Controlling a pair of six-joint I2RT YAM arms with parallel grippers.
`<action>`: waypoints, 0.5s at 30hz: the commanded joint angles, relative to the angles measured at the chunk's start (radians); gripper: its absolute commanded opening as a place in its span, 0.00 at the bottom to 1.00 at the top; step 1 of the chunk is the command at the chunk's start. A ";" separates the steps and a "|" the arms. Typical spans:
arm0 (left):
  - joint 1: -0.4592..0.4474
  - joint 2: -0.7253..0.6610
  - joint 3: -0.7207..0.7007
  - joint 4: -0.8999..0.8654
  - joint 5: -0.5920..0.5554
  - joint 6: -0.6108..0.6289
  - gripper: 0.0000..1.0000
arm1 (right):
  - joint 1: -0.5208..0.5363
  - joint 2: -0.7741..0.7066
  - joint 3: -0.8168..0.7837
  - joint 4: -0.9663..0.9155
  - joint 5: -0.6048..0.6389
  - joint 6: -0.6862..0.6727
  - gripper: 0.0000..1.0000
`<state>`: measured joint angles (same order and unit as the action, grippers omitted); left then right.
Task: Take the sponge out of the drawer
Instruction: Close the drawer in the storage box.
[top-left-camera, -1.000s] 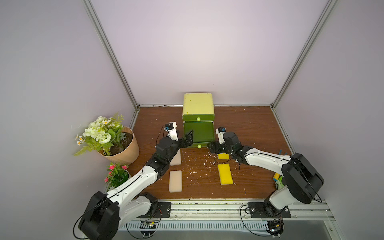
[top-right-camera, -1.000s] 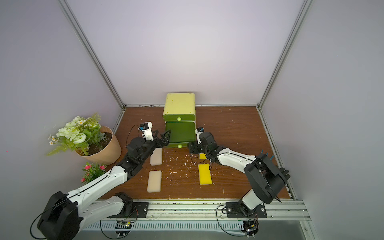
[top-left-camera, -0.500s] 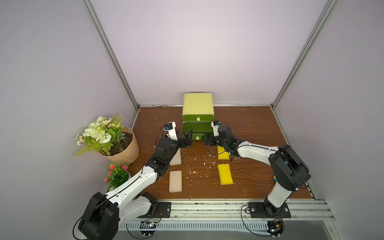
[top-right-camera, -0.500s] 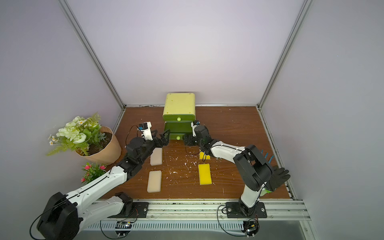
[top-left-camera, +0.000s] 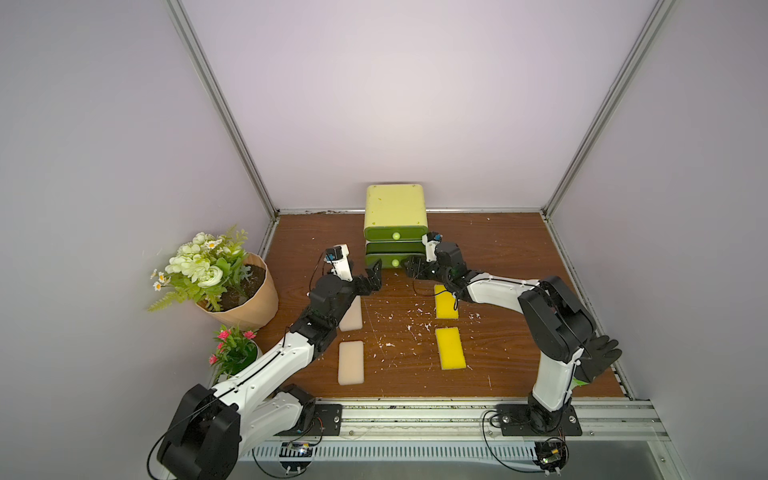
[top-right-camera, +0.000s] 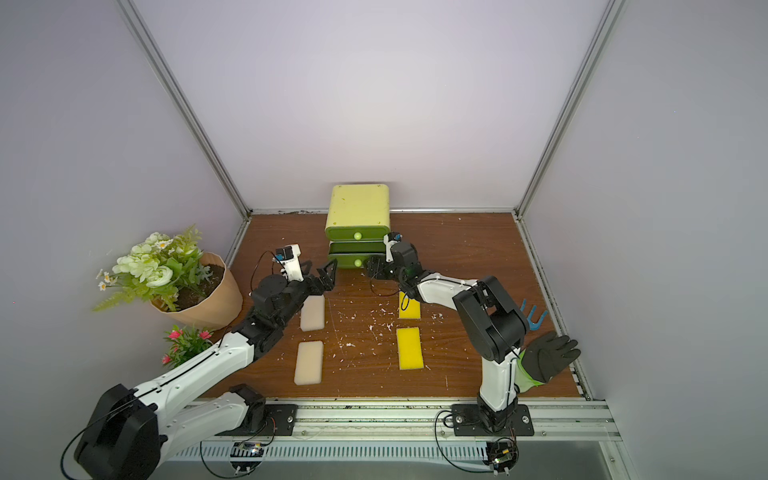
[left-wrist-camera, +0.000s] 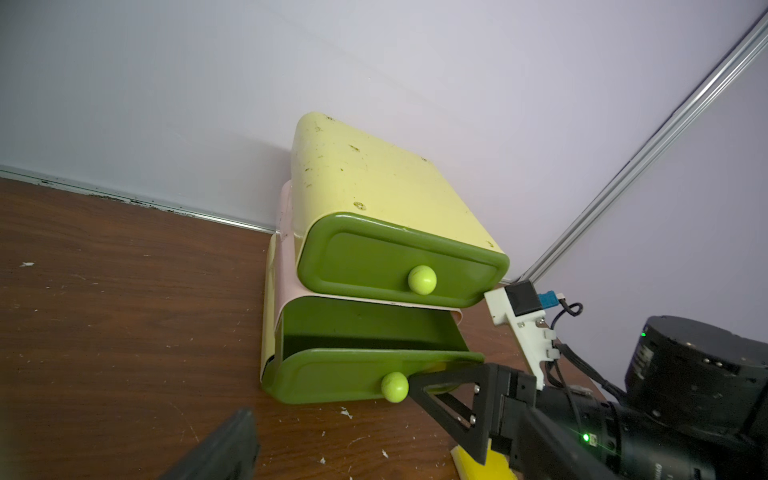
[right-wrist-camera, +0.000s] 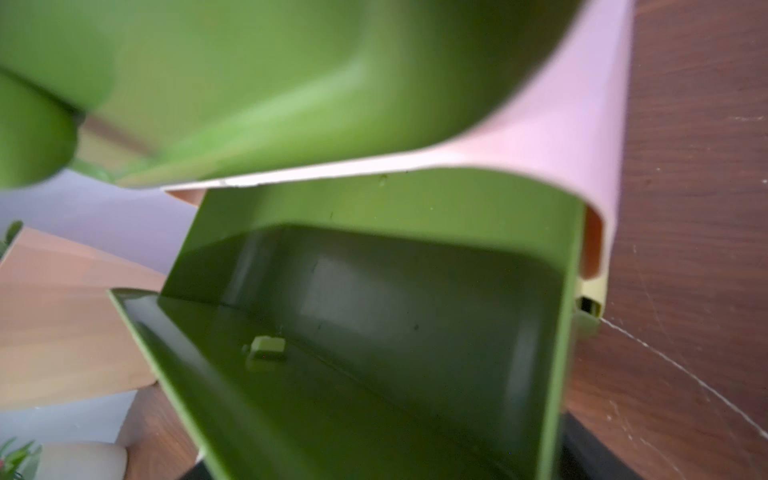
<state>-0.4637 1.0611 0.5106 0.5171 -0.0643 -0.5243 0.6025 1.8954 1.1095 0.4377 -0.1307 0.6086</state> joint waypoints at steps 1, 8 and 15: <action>0.042 0.017 -0.024 0.039 0.026 -0.014 1.00 | -0.031 0.022 0.052 0.104 -0.038 0.075 0.84; 0.082 0.035 -0.061 0.094 0.067 -0.048 1.00 | -0.063 0.058 0.031 0.231 -0.084 0.214 0.86; 0.091 0.065 -0.058 0.103 0.083 -0.049 0.99 | -0.084 0.103 -0.064 0.508 -0.114 0.457 0.86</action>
<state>-0.3904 1.1194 0.4515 0.5808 -0.0021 -0.5678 0.5262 1.9839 1.0733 0.7624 -0.2230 0.9272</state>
